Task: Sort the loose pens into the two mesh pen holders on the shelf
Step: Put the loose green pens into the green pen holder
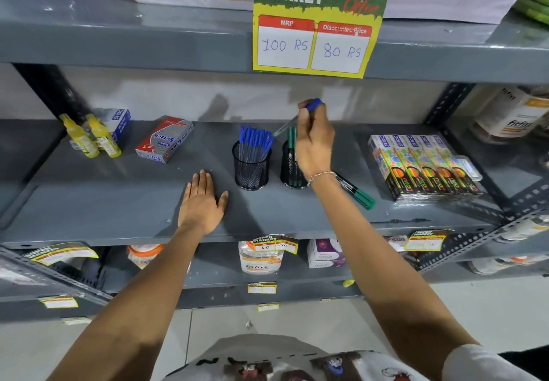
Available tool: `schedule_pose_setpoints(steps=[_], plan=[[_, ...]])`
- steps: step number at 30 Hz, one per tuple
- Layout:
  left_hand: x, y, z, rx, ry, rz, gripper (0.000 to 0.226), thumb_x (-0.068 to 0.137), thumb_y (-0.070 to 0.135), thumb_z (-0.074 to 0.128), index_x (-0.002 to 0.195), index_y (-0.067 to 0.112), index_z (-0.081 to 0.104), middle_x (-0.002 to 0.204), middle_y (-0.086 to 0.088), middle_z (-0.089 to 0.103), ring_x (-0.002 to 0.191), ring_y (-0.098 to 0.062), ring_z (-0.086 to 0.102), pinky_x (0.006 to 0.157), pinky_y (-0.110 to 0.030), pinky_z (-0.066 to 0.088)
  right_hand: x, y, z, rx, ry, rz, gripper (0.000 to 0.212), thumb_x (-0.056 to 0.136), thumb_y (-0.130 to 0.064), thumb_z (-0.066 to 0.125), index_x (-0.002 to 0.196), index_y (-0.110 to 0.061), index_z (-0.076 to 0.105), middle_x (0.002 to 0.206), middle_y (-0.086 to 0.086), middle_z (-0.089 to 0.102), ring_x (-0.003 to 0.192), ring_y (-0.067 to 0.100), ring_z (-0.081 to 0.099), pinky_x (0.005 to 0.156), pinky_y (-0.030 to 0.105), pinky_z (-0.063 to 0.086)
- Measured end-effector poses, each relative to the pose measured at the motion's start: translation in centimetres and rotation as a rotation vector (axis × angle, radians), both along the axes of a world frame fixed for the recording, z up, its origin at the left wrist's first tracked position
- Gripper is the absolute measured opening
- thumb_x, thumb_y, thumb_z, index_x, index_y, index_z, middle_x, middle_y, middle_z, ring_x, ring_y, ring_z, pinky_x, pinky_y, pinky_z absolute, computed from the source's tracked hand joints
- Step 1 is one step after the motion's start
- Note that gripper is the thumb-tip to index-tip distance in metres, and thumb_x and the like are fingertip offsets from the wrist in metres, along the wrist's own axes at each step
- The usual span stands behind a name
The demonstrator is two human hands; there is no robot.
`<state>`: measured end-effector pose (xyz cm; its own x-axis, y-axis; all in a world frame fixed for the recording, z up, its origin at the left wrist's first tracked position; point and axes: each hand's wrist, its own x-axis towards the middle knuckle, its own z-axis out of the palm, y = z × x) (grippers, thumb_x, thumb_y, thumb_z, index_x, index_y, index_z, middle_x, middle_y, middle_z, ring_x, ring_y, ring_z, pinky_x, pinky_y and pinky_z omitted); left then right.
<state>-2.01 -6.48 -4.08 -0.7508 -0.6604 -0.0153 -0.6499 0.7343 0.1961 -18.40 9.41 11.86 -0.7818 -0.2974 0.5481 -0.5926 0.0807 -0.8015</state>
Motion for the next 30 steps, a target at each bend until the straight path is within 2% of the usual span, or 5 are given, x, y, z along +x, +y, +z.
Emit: schedule_pose_setpoints(steps=[6, 12, 16, 19, 30], plan=[[0.1, 0.0, 0.1, 0.003, -0.007, -0.007, 0.075, 0.097, 0.053, 0.016, 0.151, 0.003, 0.002, 0.161, -0.013, 0.003, 0.149, -0.027, 0.000, 0.121, -0.038, 0.002, 1.6, -3.4, -2.7, 0.294, -0.332, 0.160, 0.019, 0.097, -0.016, 0.042, 0.079, -0.009, 0.045, 0.071, 0.006, 0.050, 0.061, 0.018, 0.043, 0.043, 0.005, 0.033], [0.1, 0.0, 0.3, -0.007, -0.007, -0.015, 0.075, 0.097, 0.052, 0.017, 0.151, 0.003, 0.002, 0.161, -0.014, 0.005, 0.149, -0.028, 0.002, 0.121, -0.038, 0.003, 1.4, -3.6, -3.4, 0.356, -0.414, 0.138, 0.042, 0.095, -0.011, 0.046, 0.135, -0.009, 0.036, 0.074, -0.003, 0.051, 0.063, 0.009, 0.046, 0.053, 0.008, 0.036], [0.1, 0.0, 0.1, -0.002, -0.020, -0.018, 0.074, 0.097, 0.051, 0.017, 0.151, 0.003, 0.001, 0.161, -0.014, 0.002, 0.149, -0.027, -0.001, 0.121, -0.038, 0.001, -0.4, -0.8, -3.2, 0.299, -0.277, -0.061, 0.025, 0.092, -0.008, 0.048, 0.116, -0.007, 0.053, 0.081, 0.005, 0.060, 0.070, 0.017, 0.054, 0.067, 0.026, 0.047], [0.0, 0.0, 0.1, 0.006, -0.030, -0.020, 0.074, 0.097, 0.051, 0.017, 0.151, 0.003, 0.000, 0.161, -0.014, 0.000, 0.149, -0.026, -0.003, 0.121, -0.037, -0.001, -2.3, 2.7, -4.1, 0.297, -0.200, -0.231, 0.018, 0.090, -0.004, 0.052, 0.107, -0.004, 0.056, 0.089, 0.013, 0.070, 0.074, 0.026, 0.064, 0.061, 0.018, 0.043], [0.0, 0.0, 0.0, 0.014, -0.039, -0.010, 0.074, 0.097, 0.051, 0.016, 0.151, 0.002, 0.001, 0.161, -0.015, 0.000, 0.149, -0.027, -0.002, 0.120, -0.038, -0.001, -4.8, 13.4, -8.4, 0.899, -0.463, -0.535, 0.029, 0.077, -0.031, 0.073, 0.091, -0.006, 0.068, 0.111, 0.018, 0.065, 0.099, 0.035, 0.063, 0.076, 0.040, 0.051]])
